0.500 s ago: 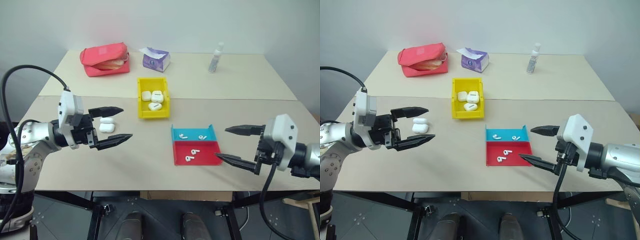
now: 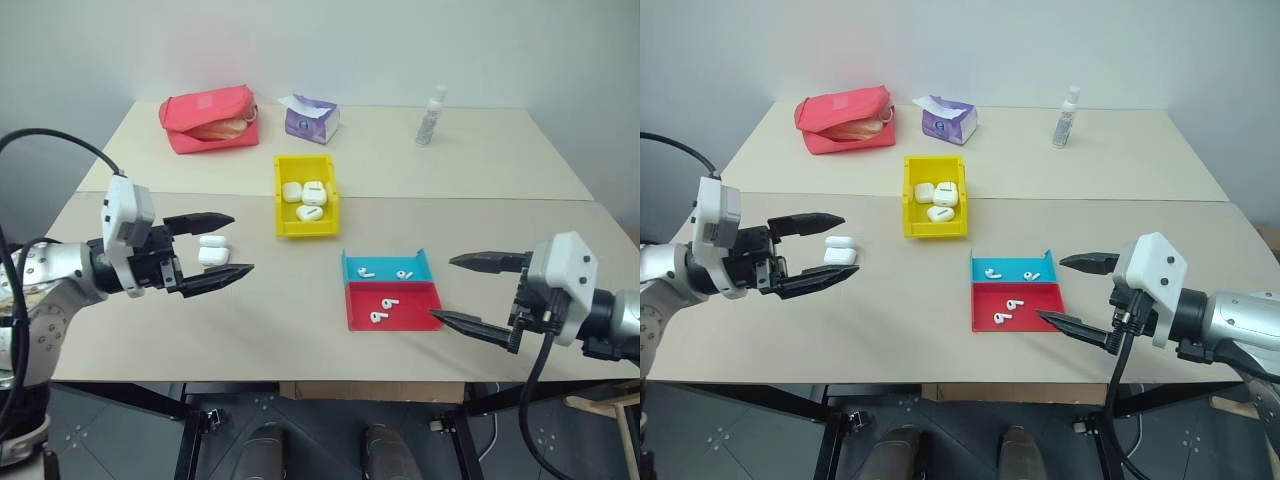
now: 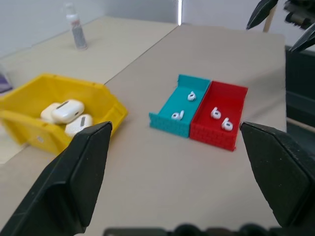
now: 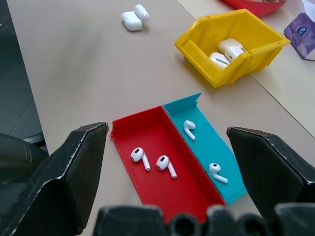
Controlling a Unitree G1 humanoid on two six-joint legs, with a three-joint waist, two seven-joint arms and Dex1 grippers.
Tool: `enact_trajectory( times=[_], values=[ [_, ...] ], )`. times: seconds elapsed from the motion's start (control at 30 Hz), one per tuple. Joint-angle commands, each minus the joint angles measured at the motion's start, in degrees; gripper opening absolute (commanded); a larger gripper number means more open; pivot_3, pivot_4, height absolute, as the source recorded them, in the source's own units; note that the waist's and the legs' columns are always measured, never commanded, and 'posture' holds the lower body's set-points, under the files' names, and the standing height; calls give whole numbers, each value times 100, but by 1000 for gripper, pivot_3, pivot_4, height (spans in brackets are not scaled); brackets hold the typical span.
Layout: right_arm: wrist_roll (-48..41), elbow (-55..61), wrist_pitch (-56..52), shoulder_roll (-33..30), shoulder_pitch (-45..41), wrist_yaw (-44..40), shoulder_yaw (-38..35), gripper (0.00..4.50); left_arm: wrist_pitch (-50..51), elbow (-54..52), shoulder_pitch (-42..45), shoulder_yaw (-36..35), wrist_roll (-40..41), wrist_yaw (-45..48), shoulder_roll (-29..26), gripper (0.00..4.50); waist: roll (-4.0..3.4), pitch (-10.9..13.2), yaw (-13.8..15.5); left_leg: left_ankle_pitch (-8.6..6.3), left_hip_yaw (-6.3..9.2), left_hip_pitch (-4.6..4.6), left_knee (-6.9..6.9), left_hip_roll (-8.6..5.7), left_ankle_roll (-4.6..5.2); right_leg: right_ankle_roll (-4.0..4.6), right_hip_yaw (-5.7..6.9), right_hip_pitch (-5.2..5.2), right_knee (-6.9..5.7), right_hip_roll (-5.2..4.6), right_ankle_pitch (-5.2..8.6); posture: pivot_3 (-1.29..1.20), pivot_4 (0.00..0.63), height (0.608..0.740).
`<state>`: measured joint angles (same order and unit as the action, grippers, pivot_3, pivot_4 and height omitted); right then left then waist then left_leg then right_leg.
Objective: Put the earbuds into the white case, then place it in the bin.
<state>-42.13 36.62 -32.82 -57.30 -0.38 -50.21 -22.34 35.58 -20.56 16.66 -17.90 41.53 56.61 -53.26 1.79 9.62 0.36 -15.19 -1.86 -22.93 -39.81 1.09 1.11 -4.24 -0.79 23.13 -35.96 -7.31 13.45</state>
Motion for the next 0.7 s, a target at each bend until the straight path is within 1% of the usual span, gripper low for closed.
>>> enact_trajectory(
  times=[0.03, 0.1, 0.17, 0.23, 0.3, 0.37, 0.43, 0.5, 0.57, 0.63, 0.7],
  values=[
    [-216, 88, -245, -6, -361, 256, 20, 4481, 37, -393, 46, -128, -565, -788, -170, 4500, 0, 0, 0, 0, 3, 0, 0, 0, 0, 0, 0, 0, 0, 0, 0, 0, 150, 740],
    [-312, 142, -417, 3, -507, 394, 89, 4481, 424, -437, 156, -43, -666, -1076, -359, 4500, 1, 0, 1, 0, 7, 0, 0, 0, 0, 0, 0, 0, 0, 0, 0, 0, 150, 740],
    [-336, 301, -499, 29, -553, 530, 154, 4481, 1060, -426, 310, 26, -612, -1308, -596, 4500, 2, 1, 0, 0, 9, -2, 1, 0, 0, 0, 2, 1, -1, 1, 0, 0, 150, 740],
    [-319, 453, -459, 57, -501, 510, 193, 4481, 2182, -320, 690, 257, -377, -1485, -977, 4500, 2, 1, 3, 0, 13, -3, 2, -1, 0, -1, 1, 3, -1, 1, 0, 0, 150, 740],
    [-381, 534, -496, 119, -489, 550, 241, 4481, 3613, -21, 1432, 766, -100, -1433, -1410, 4500, 17, 10, 22, 0, 15, -7, 0, -4, 0, -4, 6, 2, -3, 1, 1, 0, 150, 740],
    [-396, 567, -541, 184, -526, 635, 330, 4481, 4612, 282, 2179, 1096, -86, -1660, -1399, 4500, 18, 10, 23, 2, 16, -10, -2, -5, -2, -8, 12, 3, -2, 1, 1, 0, 150, 740],
    [-392, 593, -510, 259, -540, 664, 393, 4481, 5339, 624, 2847, 1414, -171, -1857, -1203, 4500, 19, 10, 20, 2, 23, -7, -3, -9, -2, -13, 8, -1, -4, 0, 2, 0, 150, 740],
    [-378, 644, -490, 305, -561, 709, 453, 4481, 5651, 903, 3266, 1838, -166, -1917, -1154, 4500, 19, 10, 14, 1, 22, -6, -2, -11, -2, -14, 6, -1, -6, 0, 3, 0, 150, 740],
    [-421, 680, -492, 370, -610, 768, 534, 4481, 5692, 1129, 3433, 2170, -214, -2091, -1079, 4500, 19, 11, 2, 2, 21, -12, 0, -11, -2, -13, 7, 7, -7, 0, 3, 0, 150, 740],
    [-410, 713, -473, 419, -663, 805, 625, 4481, 5692, 1605, 3738, 2755, -192, -2232, -1056, 4500, 19, 11, -12, 2, 23, -13, 0, -10, -2, -12, 5, 10, -8, 0, 3, 0, 150, 740],
    [-376, 727, -456, 466, -732, 838, 729, 4481, 5692, 2115, 4029, 3113, -198, -2483, -857, 4500, 20, 11, -15, 2, 22, -15, -2, -11, -2, -12, 5, 12, -12, 0, 3, 0, 150, 740]
  ],
)
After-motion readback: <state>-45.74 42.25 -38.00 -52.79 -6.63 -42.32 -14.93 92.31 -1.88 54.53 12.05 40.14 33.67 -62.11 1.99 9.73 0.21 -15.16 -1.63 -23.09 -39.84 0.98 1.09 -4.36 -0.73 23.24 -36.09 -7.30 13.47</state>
